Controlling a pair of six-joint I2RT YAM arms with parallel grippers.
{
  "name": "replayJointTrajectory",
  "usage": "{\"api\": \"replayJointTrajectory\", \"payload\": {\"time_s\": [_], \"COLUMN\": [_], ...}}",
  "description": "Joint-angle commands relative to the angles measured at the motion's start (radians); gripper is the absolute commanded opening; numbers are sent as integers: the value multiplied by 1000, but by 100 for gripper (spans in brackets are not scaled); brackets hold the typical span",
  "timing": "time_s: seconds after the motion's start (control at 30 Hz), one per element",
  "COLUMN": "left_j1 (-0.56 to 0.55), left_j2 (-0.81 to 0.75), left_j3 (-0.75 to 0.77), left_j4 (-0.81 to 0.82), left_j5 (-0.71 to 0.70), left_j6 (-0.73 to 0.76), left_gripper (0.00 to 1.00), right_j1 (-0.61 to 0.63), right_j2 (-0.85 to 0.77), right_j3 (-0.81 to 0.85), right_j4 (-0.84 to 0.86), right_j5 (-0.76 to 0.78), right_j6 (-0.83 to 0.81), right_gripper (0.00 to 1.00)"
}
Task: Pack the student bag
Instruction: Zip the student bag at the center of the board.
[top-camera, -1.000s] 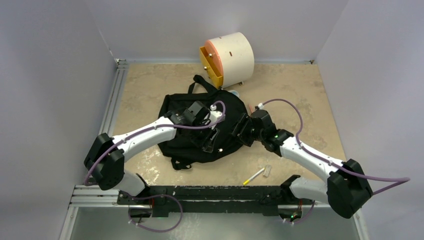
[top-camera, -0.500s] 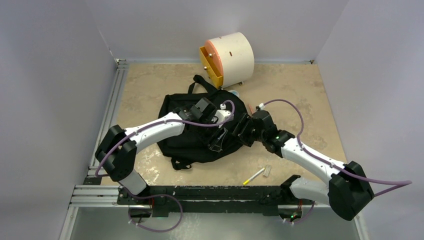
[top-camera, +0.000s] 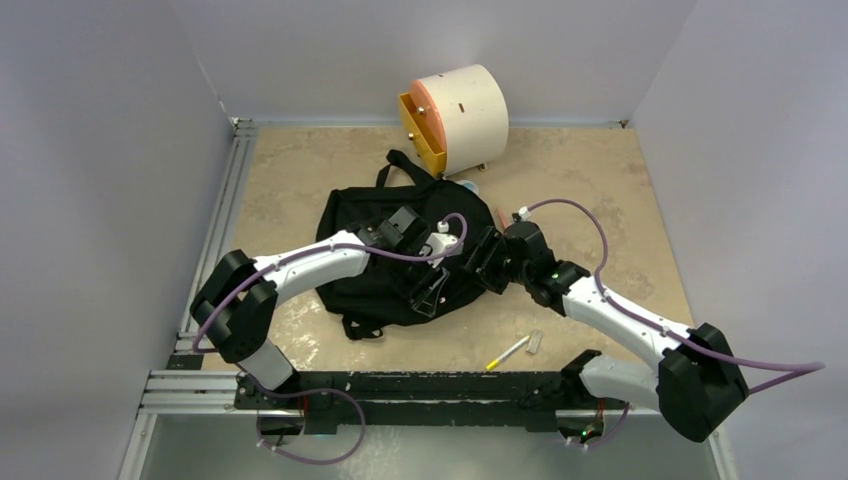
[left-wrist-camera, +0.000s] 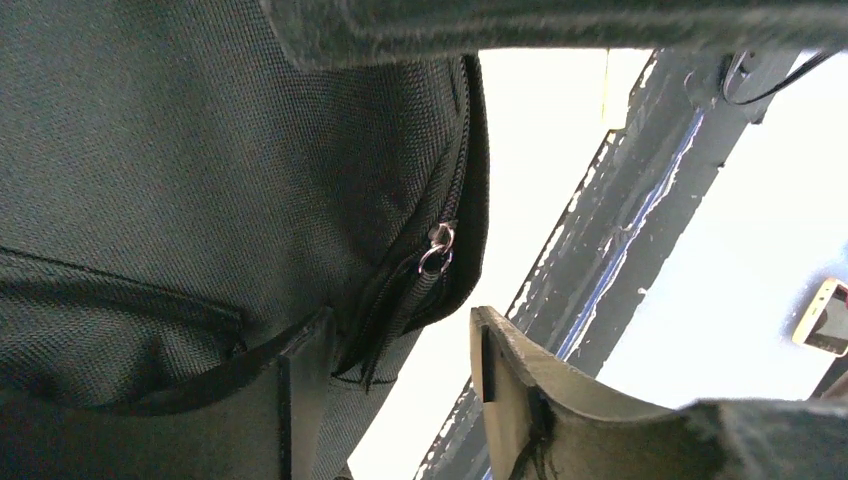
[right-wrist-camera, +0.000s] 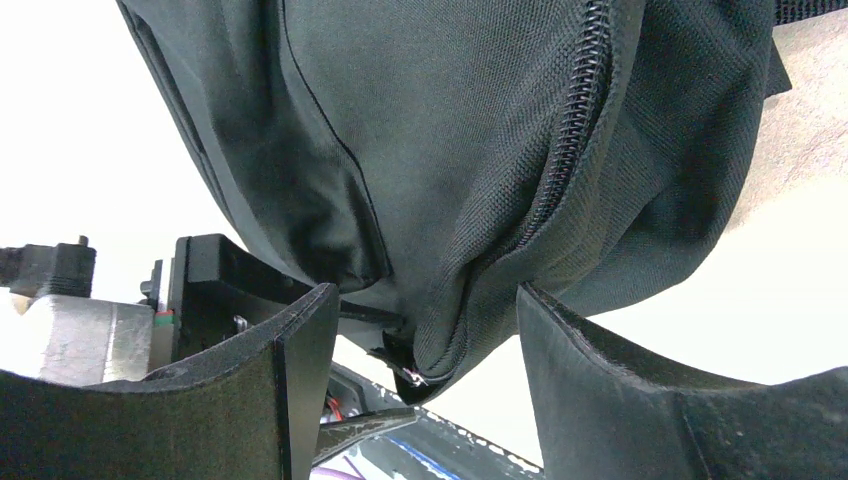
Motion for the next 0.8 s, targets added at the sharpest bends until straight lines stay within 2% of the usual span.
{"api": "replayJointTrajectory", "payload": {"time_s": [0.0,0.53,0.77], "left_j1": [6,7,7], "left_j2": [-15,-32,-37], "left_j3": [-14,45,73], "left_j4": [20,-20,-38], "left_j5": [43,34,26], "left_j6": [6,-7,-11], "left_gripper": [48,1,2], "right_j1": [3,3,3], "right_j2": [-12,-2,-3], "right_j3": [-5,-18,-35], "right_j4": [32,43,67], "right_j5": [21,13,8], "right_j6": [14,13,19], "right_gripper": [67,67,67]}}
